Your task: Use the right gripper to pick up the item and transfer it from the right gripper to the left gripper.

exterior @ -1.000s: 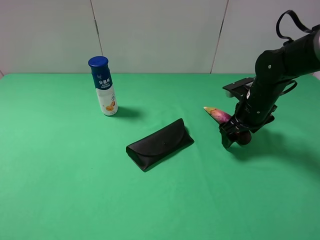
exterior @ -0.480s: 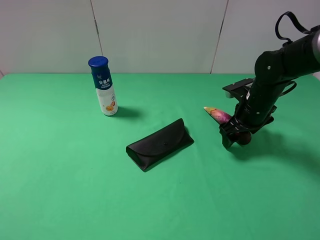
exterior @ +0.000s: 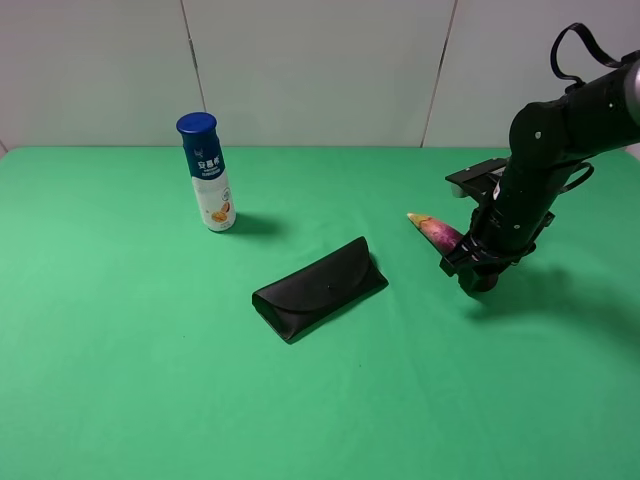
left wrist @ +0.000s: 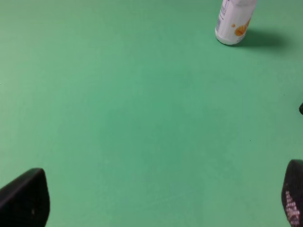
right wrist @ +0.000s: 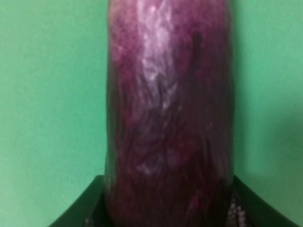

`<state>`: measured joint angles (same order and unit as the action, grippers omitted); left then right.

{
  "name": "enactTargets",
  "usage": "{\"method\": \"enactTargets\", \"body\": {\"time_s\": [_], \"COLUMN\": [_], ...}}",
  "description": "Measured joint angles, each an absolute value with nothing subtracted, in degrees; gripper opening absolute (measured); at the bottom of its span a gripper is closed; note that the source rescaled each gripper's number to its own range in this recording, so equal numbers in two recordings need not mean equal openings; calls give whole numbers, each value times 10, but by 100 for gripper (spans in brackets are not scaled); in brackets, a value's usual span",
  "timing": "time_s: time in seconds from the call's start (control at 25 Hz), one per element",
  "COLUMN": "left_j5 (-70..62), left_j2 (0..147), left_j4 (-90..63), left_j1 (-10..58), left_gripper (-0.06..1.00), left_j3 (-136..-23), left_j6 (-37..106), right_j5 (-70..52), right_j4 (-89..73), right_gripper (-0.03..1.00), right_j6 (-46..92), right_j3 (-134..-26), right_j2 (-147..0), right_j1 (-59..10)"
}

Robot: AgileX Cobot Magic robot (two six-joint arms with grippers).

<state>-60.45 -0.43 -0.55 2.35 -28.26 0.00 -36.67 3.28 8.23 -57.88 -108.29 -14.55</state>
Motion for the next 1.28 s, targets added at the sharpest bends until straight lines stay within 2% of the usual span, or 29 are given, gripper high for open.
{"method": "enactTargets", "body": {"time_s": [0.64, 1.28], "left_j5": [-605, -605], "left_j2": [-4, -4], "left_j4": [-5, -5], "left_j1": [23, 23], "left_gripper": [98, 98], "left_j3": [-283, -283], "left_j6": [0, 0], "right_j5": [-395, -477], "right_j4": [34, 30], "right_gripper": [0, 0], "right_j6": [80, 70], "right_j3": [-579, -579], "right_j2": [-1070, -903], "right_j1": [-147, -147]}}
